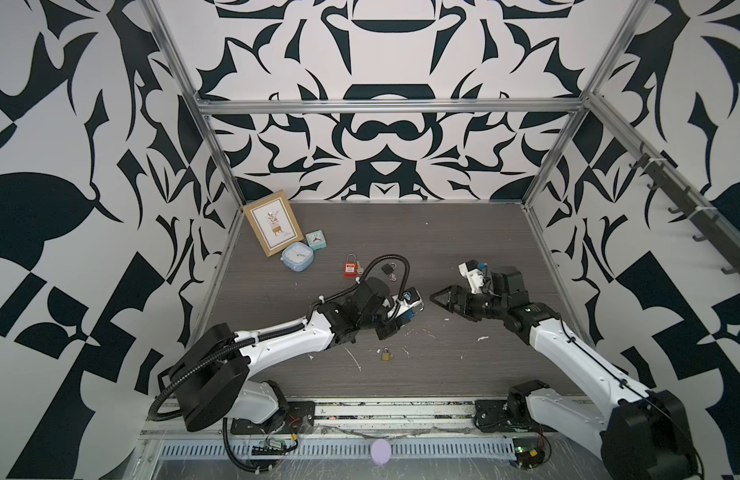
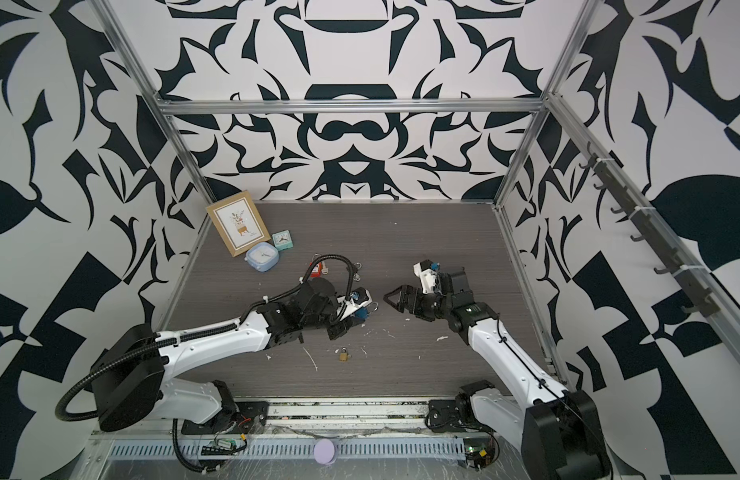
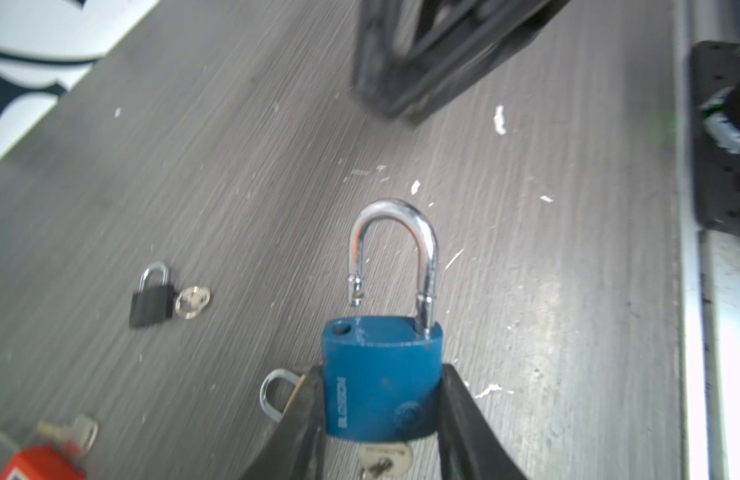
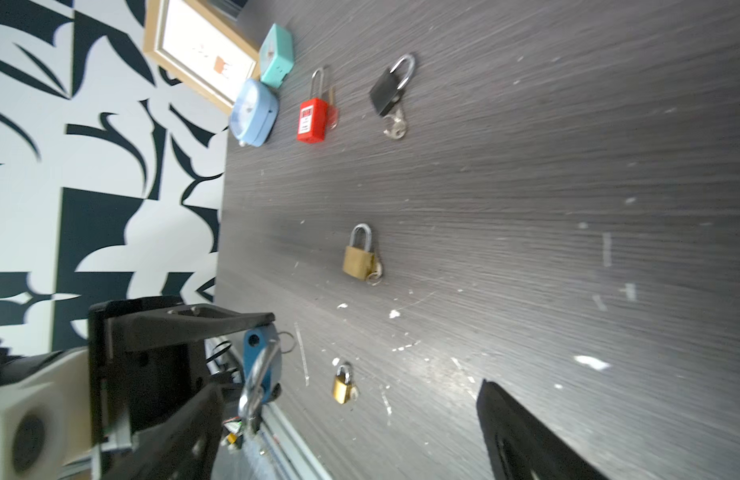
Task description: Lock with the key
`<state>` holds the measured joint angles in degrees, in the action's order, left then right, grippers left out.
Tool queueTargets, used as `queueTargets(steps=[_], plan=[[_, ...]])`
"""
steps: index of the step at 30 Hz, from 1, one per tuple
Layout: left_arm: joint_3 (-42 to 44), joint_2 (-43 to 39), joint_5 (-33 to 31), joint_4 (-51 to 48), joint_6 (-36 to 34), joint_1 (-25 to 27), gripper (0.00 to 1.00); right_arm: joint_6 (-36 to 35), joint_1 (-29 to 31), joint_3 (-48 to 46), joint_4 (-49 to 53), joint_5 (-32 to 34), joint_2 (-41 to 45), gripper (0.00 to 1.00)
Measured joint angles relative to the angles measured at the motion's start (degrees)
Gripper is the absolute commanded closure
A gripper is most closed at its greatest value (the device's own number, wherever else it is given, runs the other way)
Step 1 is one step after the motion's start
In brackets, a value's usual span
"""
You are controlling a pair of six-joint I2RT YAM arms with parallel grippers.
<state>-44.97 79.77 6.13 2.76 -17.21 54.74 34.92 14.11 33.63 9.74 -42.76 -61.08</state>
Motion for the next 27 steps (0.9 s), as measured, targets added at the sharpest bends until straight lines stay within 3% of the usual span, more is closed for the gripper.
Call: queueTargets(steps=[3,9,27], plan=[[0.0,0.0,1.64,0.52,-1.99,-0.04,1.0,0.55,0.7,0.09,-1.44,-4.07,-1.36,0.11],[-0.02,0.02,2.86,0.61,-4.79,-0.24,1.0,-0.61,5.79,2.99,-1.55,-7.19,-4.57,0.35],[-0.55,0.0,2.82,0.33,-8.39,-0.74,1.0,-1.97,11.74,5.9,-1.66,-7.65,-11.17,0.82]])
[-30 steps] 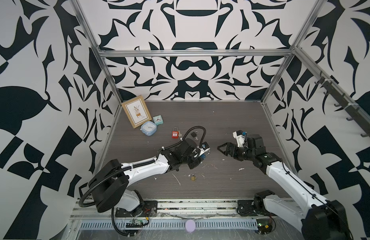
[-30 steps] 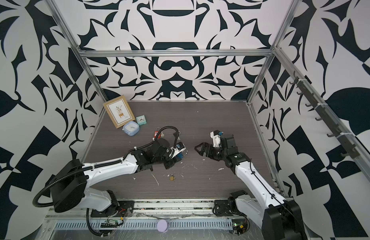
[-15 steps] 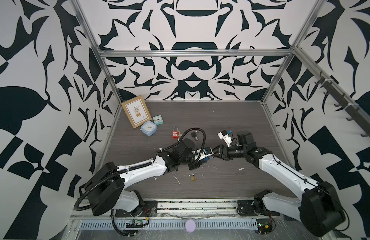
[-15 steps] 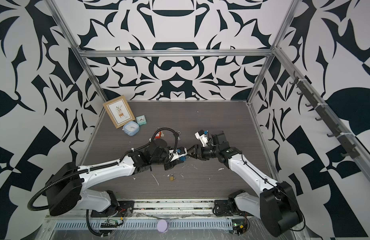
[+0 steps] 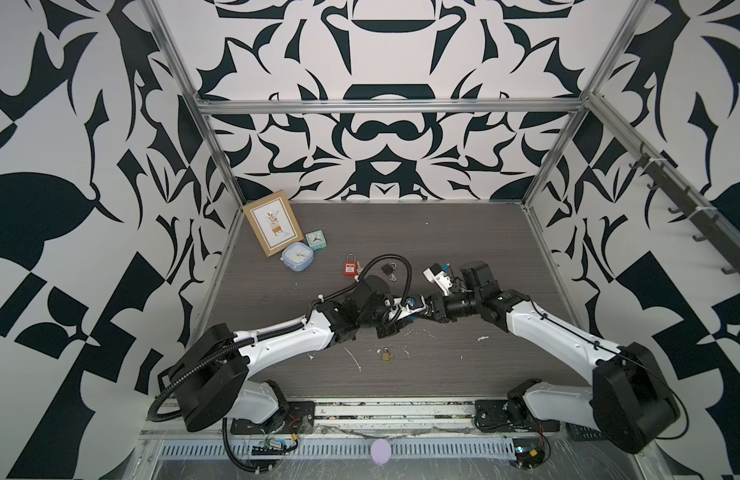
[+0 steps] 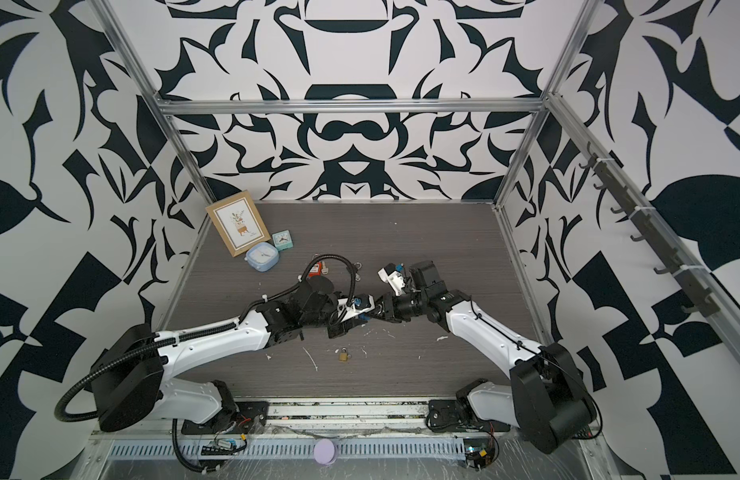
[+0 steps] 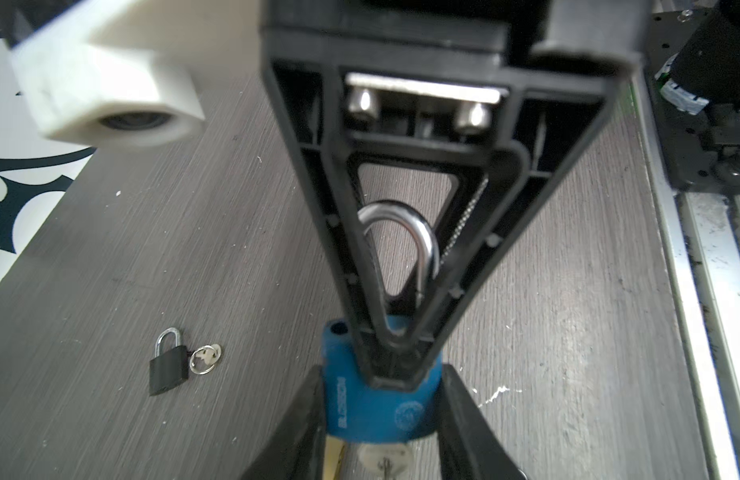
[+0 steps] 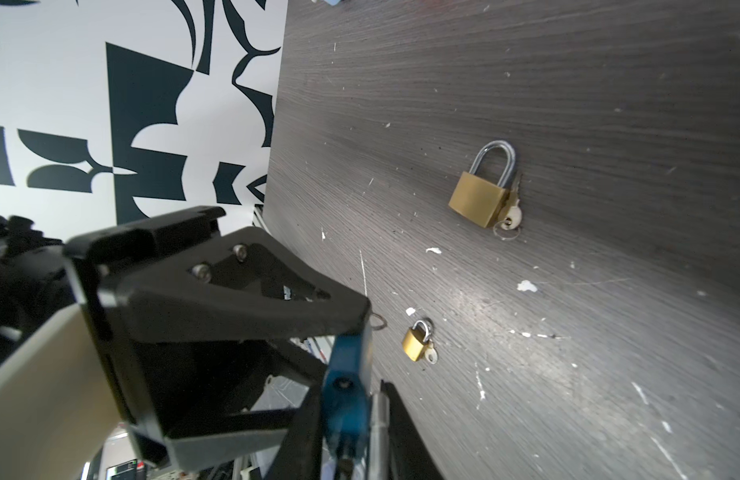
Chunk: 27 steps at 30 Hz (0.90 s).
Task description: Lock with the key
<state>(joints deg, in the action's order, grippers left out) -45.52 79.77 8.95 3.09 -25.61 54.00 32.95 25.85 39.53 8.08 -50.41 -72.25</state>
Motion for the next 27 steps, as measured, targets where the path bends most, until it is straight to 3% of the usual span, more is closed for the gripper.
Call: queueTargets(steps=[5,6,10,13,27], plan=[[0.0,0.02,0.04,-0.63,0.02,-0.07,1.0,-0.17,0.5,0.17,-0.48,0.2,-0.72,1.0],[0.0,0.02,0.04,-0.66,0.02,-0.07,0.94,-0.11,0.52,0.17,-0.48,0.26,-0.74,1.0],[-0.02,0.02,-0.15,-0.72,-0.02,-0.07,0.49,-0.13,0.57,0.17,-0.61,0.28,-0.83,1.0],[-0.17,0.02,-0.37,-0.22,-0.15,-0.04,0.37,-0.04,0.63,0.17,-0.39,0.7,-0.85,1.0],[-0.61,0.83,-1.7,0.55,-0.22,-0.04,0.34,0.07,0.66,0.17,-0.17,1.38,-0.85,1.0]])
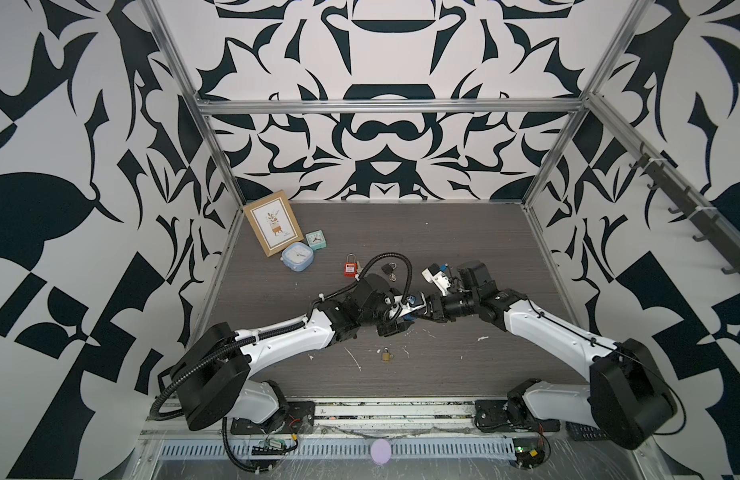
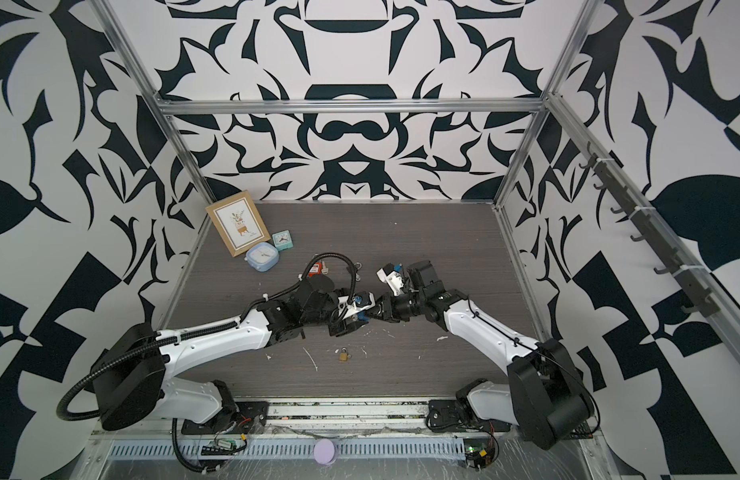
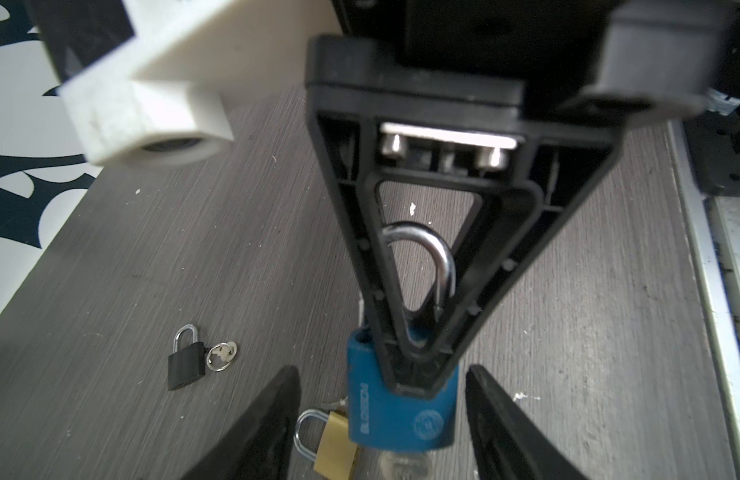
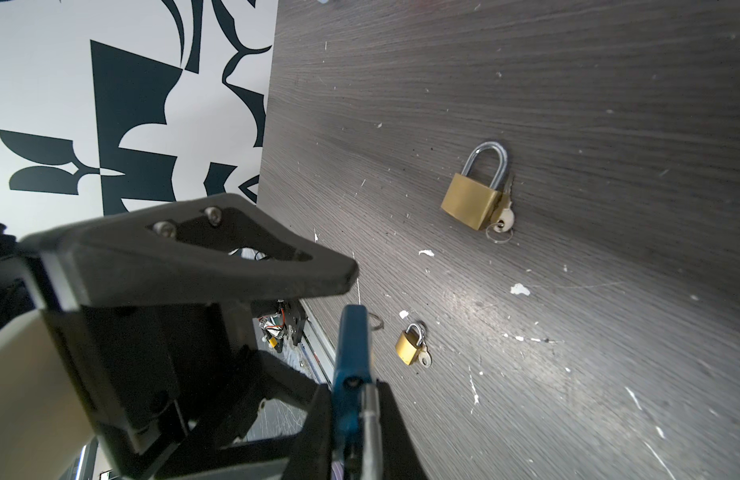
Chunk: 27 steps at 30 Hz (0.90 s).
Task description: Lock with the key
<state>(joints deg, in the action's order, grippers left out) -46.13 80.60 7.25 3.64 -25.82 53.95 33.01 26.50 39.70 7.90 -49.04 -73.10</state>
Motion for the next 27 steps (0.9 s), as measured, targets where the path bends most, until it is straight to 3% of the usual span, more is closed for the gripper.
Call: queueTargets(steps=[8,19,27], plan=[[-1.27,1.38,0.0,0.07,0.37,0.0,0.38,0.24,0.0,0.0,-0.04,-0.04,0.0,1.0],[-1.64,1.73,0.31,-0.2,0.9,0.0,0.57,1.88,0.0,0.0,-2.43,-0.07,0.0,1.0],[-1.64,1.77,0.2,-0.26,1.2,0.0,0.81,2.6,0.02,0.0,-2.73,-0.02,-0.11,1.0]])
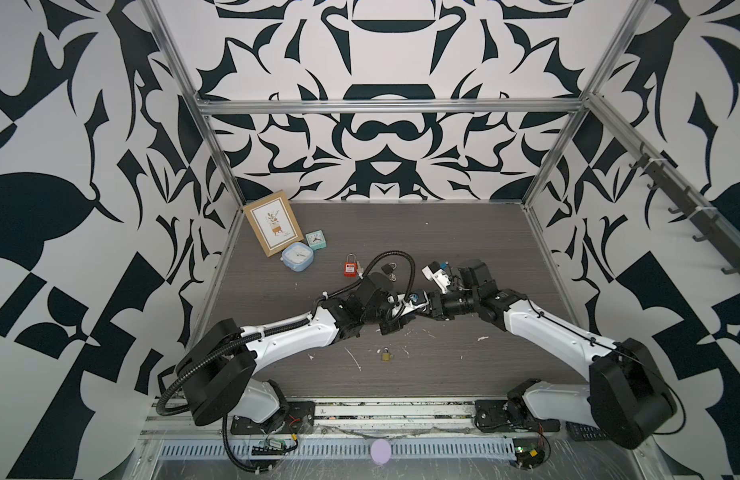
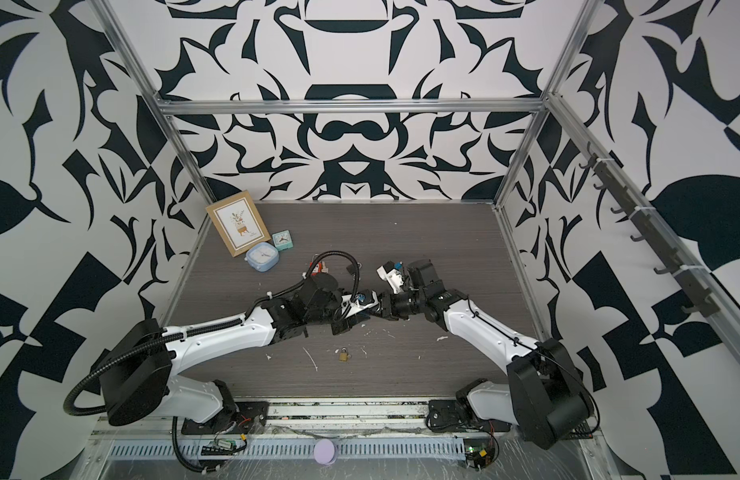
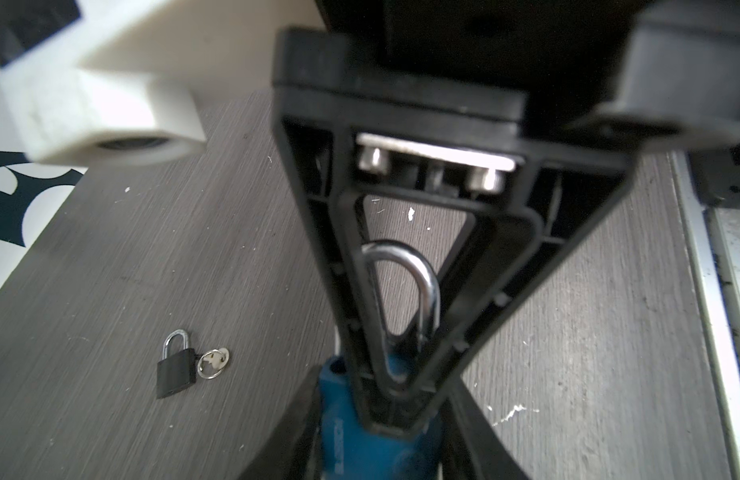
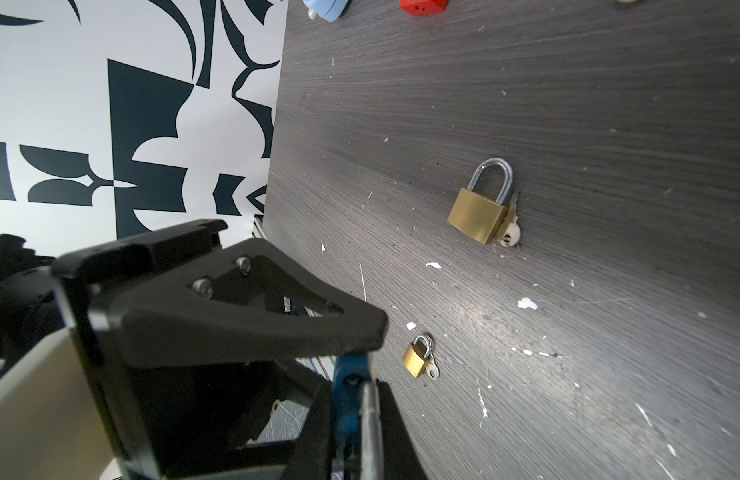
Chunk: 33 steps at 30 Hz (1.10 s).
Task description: Lock with the key
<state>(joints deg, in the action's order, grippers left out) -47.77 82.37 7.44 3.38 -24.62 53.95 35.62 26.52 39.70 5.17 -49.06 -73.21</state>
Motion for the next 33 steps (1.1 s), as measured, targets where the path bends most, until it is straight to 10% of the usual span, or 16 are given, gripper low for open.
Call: queueTargets(steps=[3,13,33], plan=[[0.0,0.0,-0.28,0.0,-0.02,0.0,1.0,0.07,0.0,0.0,-0.09,0.11,-0.02,0.98],[0.17,-0.09,-1.68,-0.61,-2.05,0.0,1.0,-0.33,-0.5,-0.02,2.21,2.58,4.11,0.59],[1.27,-1.42,5.66,-3.19,-8.44,-2.75,1.0,-2.29,-3.72,-2.19,6.16,-0.57,8.31,0.77]])
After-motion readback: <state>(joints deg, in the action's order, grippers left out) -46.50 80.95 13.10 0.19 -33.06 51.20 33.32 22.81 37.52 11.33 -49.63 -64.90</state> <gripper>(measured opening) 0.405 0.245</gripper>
